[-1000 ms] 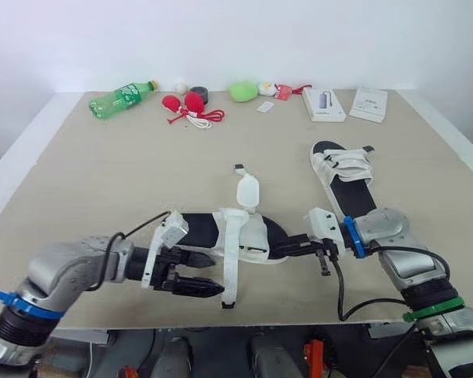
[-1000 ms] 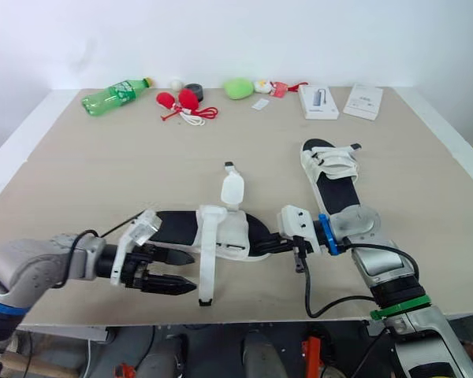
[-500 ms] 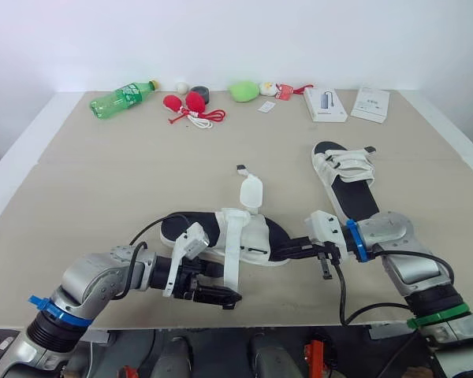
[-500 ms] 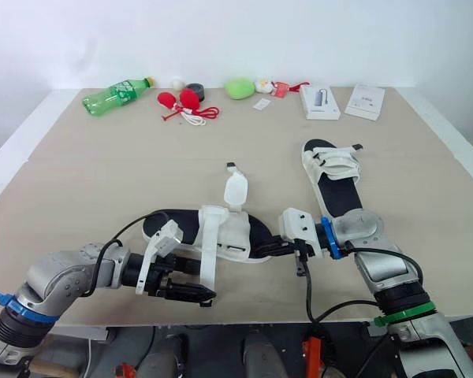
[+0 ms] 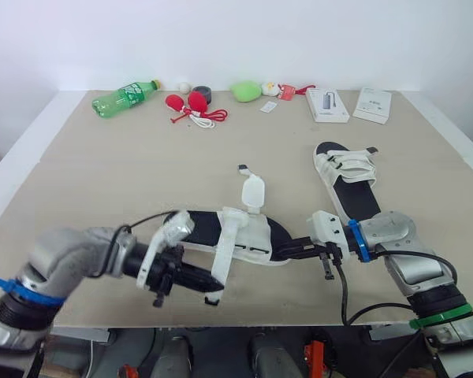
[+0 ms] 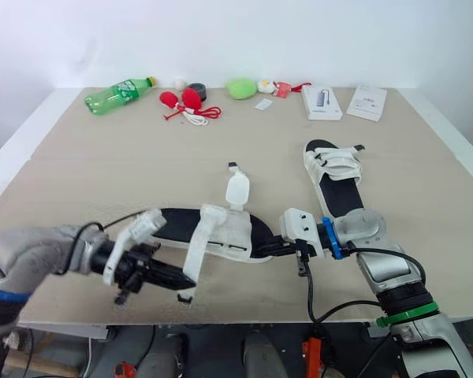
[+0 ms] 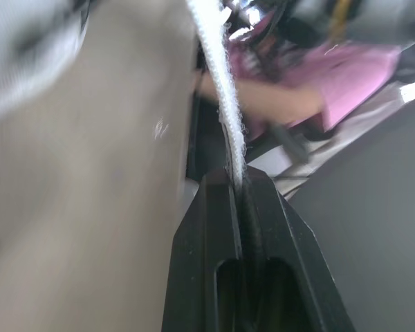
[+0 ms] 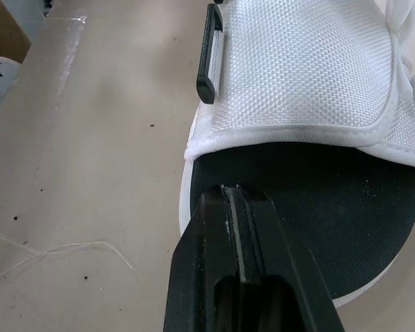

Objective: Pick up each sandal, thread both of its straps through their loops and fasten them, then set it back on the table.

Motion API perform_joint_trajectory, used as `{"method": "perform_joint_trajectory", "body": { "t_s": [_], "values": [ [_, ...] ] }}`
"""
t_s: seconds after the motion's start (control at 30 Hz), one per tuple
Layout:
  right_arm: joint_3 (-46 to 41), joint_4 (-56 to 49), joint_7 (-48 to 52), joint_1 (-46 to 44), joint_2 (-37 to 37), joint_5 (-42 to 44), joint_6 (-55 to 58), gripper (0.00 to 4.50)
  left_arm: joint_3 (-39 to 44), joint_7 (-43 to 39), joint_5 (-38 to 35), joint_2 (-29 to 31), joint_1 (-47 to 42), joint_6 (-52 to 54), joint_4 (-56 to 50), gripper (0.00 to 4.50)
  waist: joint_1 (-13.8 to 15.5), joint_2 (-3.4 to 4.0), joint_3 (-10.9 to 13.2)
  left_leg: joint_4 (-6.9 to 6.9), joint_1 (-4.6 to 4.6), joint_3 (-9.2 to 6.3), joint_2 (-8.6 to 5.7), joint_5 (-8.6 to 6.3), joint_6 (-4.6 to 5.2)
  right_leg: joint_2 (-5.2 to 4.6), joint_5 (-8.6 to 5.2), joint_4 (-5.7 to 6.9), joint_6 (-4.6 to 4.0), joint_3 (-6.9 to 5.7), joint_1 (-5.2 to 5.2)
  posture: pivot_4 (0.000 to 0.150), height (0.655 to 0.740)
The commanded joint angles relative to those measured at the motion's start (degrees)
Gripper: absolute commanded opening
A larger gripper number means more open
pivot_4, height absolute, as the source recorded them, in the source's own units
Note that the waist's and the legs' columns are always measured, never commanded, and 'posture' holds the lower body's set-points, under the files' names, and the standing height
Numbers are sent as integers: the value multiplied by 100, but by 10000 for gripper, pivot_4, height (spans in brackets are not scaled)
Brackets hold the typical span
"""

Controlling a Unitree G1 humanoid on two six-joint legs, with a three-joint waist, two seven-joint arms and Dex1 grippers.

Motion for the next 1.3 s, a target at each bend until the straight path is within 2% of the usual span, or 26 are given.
{"method": "perform_joint_trajectory", "body": {
  "t_s": [0.03, 0.23, 0.43, 0.83, 1.3],
  "values": [
    [122, 31, 91, -17, -14, -113, -26, 0, 259, -10, -29, -260, -663, 89, 794, 1463, -6, 0, 0, -1, 0, 0, 0, 0, 0, 0, 1, 0, 1, 0, -1, 1500, 7400],
    [135, 19, 89, -52, -32, -115, -21, 0, -289, -194, 1105, -927, -1521, -684, 2230, 1463, -16, 0, 0, -6, -3, -2, -2, 0, 0, 2, 13, -2, 24, 0, -3, 1500, 7400],
    [98, 18, 69, -72, -79, -113, 9, 0, -549, -717, 1616, -1361, -1981, -946, 3109, 1463, -13, -1, 0, -8, -7, -4, -2, -1, 0, 3, 12, -3, 25, -1, -6, 1500, 7400],
    [45, -99, -26, 78, -151, -90, 50, 0, -577, -1177, 1697, -1355, -1924, -452, 2925, 1463, -13, -1, 0, -8, -9, -4, -3, -1, 0, 1, 10, -3, 29, 0, -6, 1500, 7400],
    [150, 109, -34, -68, -36, -156, -74, 0, -419, -881, 1768, -1686, -1855, -176, 2903, 1463, -14, -1, 0, -7, -9, -4, -3, -1, 0, 1, 12, -3, 31, 0, -6, 1500, 7400]
  ]
}}
